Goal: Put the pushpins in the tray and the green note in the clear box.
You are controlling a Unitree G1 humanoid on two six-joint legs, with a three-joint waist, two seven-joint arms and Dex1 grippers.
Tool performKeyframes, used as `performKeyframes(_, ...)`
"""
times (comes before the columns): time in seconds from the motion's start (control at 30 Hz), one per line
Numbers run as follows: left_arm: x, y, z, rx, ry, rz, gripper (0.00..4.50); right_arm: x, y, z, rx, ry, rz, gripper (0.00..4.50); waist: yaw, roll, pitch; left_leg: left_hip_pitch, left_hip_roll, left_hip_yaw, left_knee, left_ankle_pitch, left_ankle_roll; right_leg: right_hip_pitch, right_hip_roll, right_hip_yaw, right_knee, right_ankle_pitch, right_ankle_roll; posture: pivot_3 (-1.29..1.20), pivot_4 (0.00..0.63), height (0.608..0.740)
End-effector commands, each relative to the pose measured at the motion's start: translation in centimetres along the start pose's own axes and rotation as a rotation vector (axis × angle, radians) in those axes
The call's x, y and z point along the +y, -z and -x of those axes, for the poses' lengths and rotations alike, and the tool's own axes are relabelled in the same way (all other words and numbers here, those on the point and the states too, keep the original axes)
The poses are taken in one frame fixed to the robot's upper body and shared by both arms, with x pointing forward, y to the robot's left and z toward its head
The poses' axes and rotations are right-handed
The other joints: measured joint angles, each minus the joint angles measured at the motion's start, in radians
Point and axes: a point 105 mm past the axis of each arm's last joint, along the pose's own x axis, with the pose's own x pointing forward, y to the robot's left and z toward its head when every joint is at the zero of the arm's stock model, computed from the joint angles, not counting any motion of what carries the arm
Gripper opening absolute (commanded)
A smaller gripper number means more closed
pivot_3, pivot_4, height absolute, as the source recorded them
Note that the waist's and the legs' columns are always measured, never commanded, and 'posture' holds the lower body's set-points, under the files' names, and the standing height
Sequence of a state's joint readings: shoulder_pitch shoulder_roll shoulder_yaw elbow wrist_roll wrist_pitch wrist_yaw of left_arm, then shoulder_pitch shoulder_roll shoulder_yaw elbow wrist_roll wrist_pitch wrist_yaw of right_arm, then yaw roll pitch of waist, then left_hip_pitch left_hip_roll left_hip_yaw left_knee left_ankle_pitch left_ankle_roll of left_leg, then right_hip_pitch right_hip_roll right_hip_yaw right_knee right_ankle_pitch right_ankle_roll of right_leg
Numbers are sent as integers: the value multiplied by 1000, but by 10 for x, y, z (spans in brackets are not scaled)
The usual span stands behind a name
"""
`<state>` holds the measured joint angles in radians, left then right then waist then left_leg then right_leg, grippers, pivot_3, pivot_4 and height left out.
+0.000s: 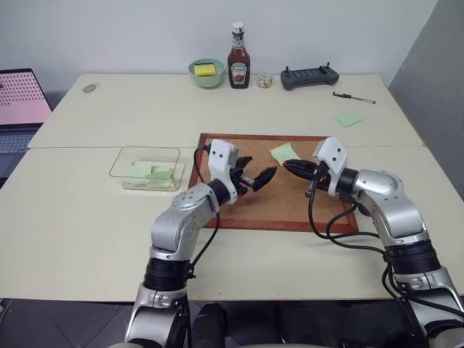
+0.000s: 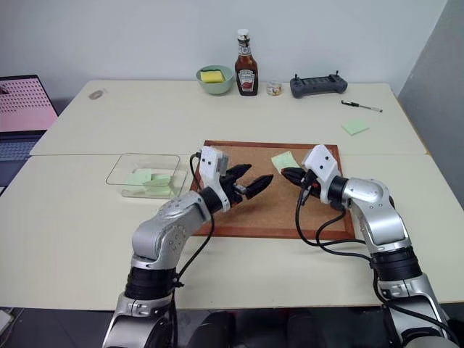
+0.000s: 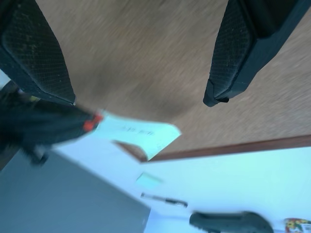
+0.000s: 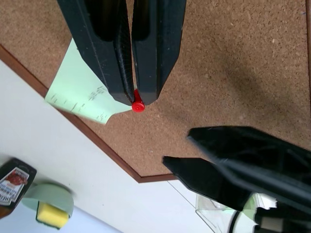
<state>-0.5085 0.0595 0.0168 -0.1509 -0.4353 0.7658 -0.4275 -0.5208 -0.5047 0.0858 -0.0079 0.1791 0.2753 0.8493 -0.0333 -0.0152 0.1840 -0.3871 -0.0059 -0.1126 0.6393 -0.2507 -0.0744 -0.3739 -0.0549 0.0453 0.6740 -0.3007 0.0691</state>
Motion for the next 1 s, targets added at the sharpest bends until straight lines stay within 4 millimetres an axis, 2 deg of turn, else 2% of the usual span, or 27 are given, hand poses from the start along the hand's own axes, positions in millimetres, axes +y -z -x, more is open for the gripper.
performKeyframes(0.03, -2, -16, -6, -44, 17, 144, 4477, 4, -22, 2, -62, -13, 102, 0, 0, 0, 0, 0, 0, 0, 0, 0, 0, 0, 0, 0, 0, 0, 0, 0, 150, 740)
performKeyframes(0.23, 1, -15, -15, -29, 18, 315, 4477, 9, -26, 1, -67, -34, 152, 0, 1, -2, 1, 0, 0, 0, 1, 0, 0, 0, 0, 0, 0, 0, 0, 0, 150, 740)
performKeyframes(0.57, -9, -8, -33, 3, 74, 517, 4477, 16, -31, 0, -69, -63, 195, 0, 2, -2, 1, -1, 0, 0, 1, 1, -1, 0, 0, -1, -1, 0, 0, 0, 150, 740)
performKeyframes(0.93, -10, -13, -49, -5, 97, 620, 4477, 22, -37, -3, -83, -87, 207, 0, 2, -3, 2, -4, 0, -1, 1, 2, -4, -2, 0, -1, -1, 0, 0, 0, 150, 740)
performKeyframes(1.0, -9, -13, -50, -11, 98, 645, 4194, 22, -38, -3, -84, -86, 208, 0, 2, -3, 2, -4, 0, -1, 1, 2, -4, -2, 0, -1, -1, 0, 0, 0, 150, 740)
